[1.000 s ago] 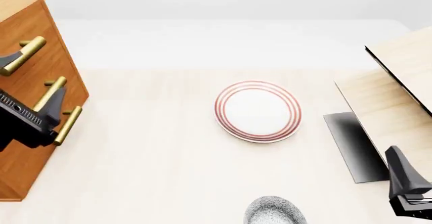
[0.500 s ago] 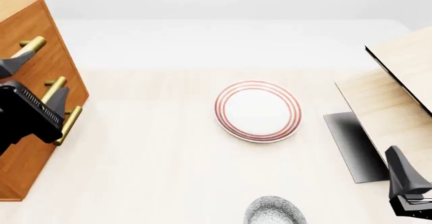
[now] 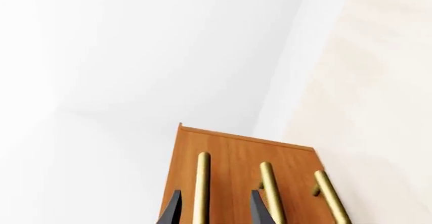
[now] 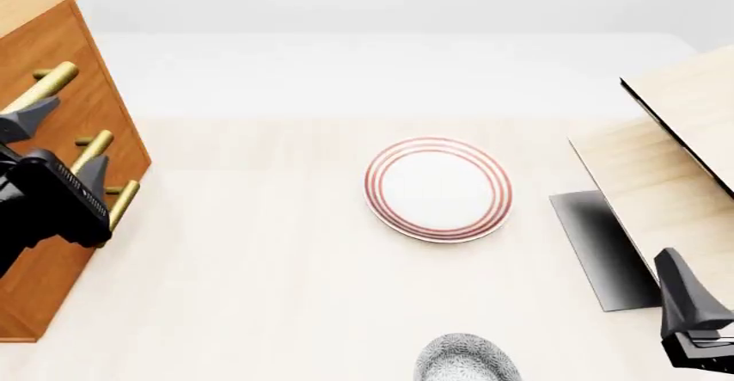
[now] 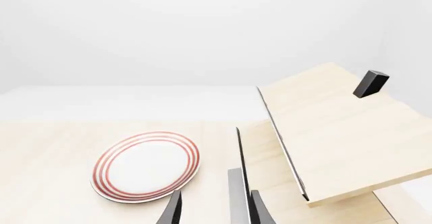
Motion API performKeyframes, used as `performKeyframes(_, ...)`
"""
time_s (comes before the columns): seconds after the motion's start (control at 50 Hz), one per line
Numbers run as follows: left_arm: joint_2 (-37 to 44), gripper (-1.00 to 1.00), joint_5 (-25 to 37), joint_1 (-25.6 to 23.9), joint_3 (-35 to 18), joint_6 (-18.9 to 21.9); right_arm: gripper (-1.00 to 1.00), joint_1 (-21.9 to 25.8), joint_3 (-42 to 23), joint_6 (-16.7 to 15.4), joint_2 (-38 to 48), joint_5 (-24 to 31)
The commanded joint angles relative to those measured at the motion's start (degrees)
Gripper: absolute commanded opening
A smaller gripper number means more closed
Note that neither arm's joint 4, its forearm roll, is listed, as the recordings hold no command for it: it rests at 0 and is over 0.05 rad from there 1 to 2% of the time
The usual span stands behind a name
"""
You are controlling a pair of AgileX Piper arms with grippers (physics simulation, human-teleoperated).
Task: Open the top drawer of the cabinet and put the bowl in it.
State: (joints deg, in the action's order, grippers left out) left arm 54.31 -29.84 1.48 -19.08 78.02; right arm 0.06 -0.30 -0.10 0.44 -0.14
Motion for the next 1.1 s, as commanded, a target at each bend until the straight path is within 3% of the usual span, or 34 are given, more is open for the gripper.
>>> performKeyframes(0.02,3.02,1.00,-3.75,1.50,0.65,2.25,1.00,-0.02,0.05,0.02,-0.08,0.02)
performKeyframes(0.46,3.52,1.00,-3.13,4.46,-1.23,3.03,1.00,-0.02,0.05,0.01,-0.09,0.02)
performKeyframes(0.82,11.61,1.00,-10.63,7.10,-0.72,3.54,1.00,-0.03,0.05,0.02,-0.07,0.02)
performKeyframes(0.96,15.32,1.00,-14.90,8.16,-0.61,5.47,1.00,-0.02,0.05,0.03,-0.08,0.02)
performKeyframes(1.1,15.57,1.00,-15.03,9.17,-1.37,5.22,1.00,-0.01,0.05,0.02,-0.10,0.01)
